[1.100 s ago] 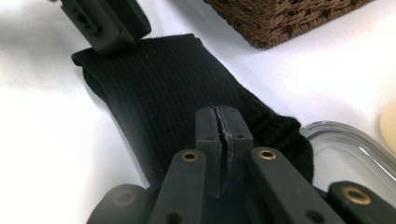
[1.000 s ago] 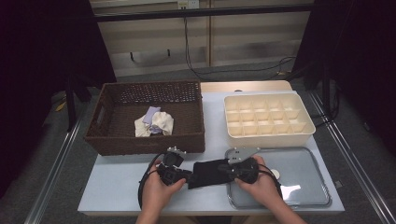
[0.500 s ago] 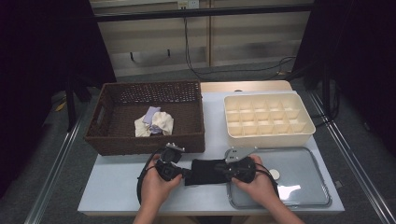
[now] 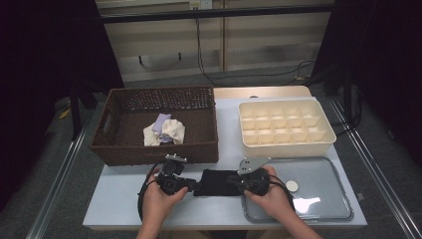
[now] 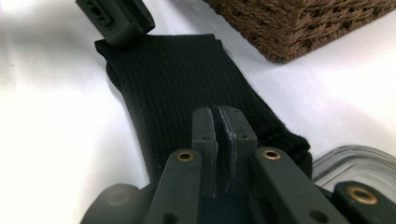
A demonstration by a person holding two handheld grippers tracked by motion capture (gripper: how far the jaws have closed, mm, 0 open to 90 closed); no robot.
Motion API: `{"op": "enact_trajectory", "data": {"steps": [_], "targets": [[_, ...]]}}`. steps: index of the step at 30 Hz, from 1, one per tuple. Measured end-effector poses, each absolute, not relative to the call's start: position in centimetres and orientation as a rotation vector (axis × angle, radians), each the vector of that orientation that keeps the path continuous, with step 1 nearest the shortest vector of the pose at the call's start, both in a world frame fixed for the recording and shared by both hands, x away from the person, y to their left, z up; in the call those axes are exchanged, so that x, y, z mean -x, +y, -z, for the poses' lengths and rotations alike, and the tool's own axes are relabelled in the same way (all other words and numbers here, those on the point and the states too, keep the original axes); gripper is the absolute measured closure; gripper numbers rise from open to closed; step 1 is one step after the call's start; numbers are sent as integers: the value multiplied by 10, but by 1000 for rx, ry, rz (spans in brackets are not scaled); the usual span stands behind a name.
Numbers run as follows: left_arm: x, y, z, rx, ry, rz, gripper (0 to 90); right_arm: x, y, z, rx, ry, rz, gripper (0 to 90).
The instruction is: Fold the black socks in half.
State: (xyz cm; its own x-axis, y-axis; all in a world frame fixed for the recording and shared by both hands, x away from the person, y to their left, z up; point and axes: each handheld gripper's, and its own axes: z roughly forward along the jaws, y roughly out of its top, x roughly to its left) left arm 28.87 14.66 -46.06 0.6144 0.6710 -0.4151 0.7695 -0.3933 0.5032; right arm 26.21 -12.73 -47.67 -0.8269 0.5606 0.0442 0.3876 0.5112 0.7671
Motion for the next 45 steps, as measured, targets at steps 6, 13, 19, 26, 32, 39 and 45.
{"op": "enact_trajectory", "data": {"steps": [6, 13, 19, 26, 32, 39, 45], "targets": [[-286, 146, 467, -2176, 1127, 211, 688, -261, -127, 477, -815, 2540, -1208, 847], [-287, 145, 470, -2157, 1132, 244, 773, -261, -126, 477, -822, 2536, -1206, 843], [-289, 144, 466, -2172, 1140, 272, 842, -262, -124, 474, -813, 2517, -1219, 822], [-291, 143, 458, -2181, 1136, 256, 844, -263, -118, 472, -783, 2531, -1256, 816], [-292, 144, 446, -2163, 1113, 252, 845, -262, -109, 478, -760, 2565, -1239, 820], [-290, 141, 429, -2184, 1065, 222, 847, -265, -101, 477, -751, 2585, -1237, 830], [-289, 137, 414, -2211, 1027, 198, 851, -267, -91, 477, -763, 2596, -1279, 848]]}}
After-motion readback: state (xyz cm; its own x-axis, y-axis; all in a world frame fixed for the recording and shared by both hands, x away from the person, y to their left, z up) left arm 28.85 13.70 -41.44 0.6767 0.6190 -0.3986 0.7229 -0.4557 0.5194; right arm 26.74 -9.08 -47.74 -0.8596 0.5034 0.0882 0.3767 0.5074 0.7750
